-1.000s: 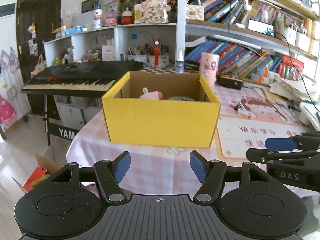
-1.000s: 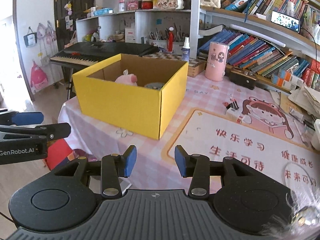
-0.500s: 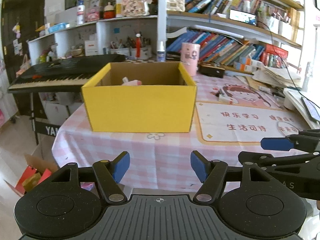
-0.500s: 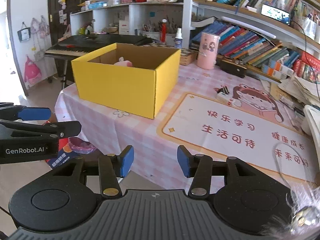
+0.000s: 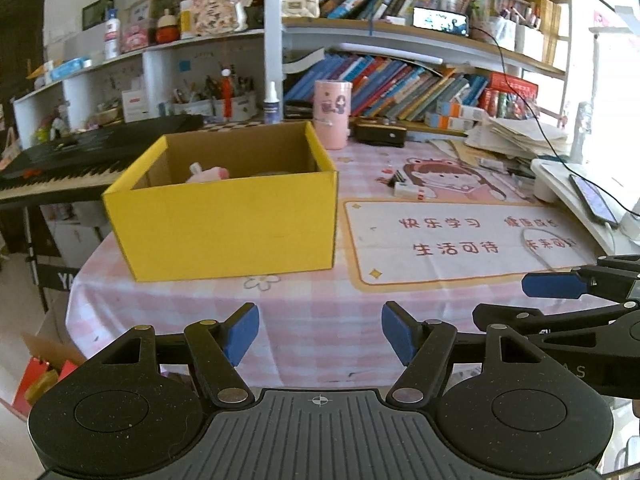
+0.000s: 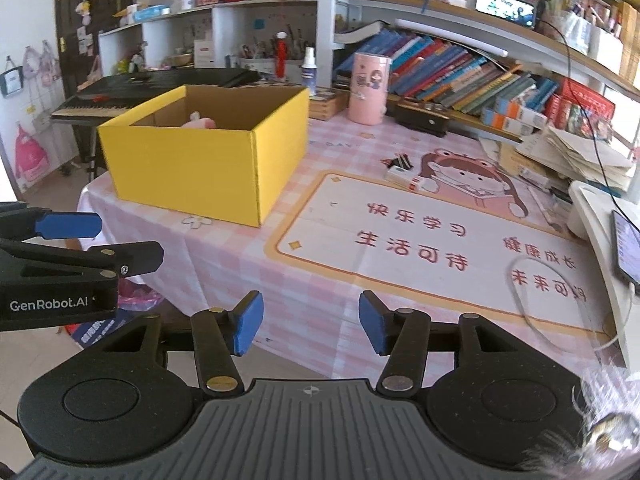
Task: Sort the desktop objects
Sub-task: 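Withdraw both open grippers from the box back over the desk mat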
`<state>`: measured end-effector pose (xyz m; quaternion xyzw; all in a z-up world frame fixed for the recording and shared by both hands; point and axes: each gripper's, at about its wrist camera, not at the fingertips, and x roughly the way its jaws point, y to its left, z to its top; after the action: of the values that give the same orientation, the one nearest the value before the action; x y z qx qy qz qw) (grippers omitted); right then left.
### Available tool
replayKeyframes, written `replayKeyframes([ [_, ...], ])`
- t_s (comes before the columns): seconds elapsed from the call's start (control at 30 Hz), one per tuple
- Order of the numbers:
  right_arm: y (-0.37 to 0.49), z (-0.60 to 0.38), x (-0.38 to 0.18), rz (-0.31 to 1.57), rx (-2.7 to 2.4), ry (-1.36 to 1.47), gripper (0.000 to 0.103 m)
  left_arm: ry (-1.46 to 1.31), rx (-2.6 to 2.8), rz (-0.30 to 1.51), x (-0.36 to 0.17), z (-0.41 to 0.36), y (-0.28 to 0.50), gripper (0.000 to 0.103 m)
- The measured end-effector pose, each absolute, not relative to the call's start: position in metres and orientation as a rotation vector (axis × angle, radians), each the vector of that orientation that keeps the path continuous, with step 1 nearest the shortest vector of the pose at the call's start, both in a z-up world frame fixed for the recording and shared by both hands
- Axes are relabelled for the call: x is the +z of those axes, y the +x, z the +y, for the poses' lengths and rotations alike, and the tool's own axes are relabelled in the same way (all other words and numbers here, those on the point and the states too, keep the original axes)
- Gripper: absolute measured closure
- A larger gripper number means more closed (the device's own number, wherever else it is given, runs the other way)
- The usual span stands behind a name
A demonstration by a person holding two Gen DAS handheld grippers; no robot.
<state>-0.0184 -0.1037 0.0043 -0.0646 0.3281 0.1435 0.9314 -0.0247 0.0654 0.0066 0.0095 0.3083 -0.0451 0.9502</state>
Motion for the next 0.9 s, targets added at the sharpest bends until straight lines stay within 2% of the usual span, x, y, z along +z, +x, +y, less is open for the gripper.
replayKeyframes([
  [0.9,0.018,-0.163,-0.001,0.715,0.161,-0.086,0.044,0.059,-0.215,0.644,0.002,0.007,0.030,0.033],
])
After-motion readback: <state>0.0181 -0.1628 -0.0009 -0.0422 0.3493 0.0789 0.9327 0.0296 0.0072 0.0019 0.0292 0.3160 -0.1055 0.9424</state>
